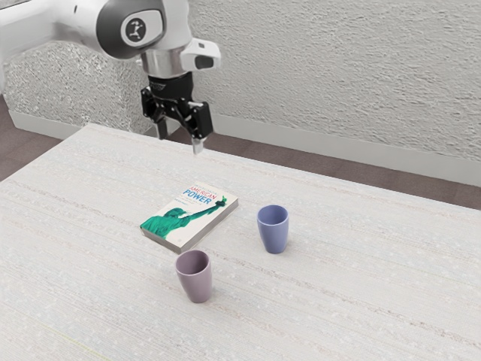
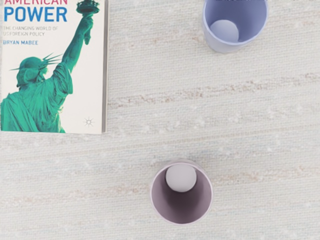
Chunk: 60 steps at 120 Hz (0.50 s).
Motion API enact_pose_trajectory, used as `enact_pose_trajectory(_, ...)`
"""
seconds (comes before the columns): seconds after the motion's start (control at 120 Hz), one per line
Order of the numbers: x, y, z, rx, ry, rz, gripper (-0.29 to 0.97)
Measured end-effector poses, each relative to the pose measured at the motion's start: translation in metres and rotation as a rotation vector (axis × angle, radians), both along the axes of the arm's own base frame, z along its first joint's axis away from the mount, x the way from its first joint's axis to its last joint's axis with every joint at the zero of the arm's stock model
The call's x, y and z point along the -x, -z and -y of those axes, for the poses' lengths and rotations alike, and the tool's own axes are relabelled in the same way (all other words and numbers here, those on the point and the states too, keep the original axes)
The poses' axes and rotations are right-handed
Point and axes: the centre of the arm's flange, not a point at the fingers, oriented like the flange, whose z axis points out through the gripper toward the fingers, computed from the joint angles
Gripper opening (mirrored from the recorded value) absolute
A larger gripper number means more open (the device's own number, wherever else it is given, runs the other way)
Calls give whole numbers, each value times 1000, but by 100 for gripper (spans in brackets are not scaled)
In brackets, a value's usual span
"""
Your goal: Place the left cup onto the right cup
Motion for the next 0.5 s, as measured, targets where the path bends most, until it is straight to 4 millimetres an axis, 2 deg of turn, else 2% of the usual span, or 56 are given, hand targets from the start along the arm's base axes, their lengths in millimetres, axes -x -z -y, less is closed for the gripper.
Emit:
enact_pose_trajectory(0.225,-3,2,-9,0,-18,-2,68)
enact_pose_trajectory(0.5,-2,12,3,9,1,-7,68)
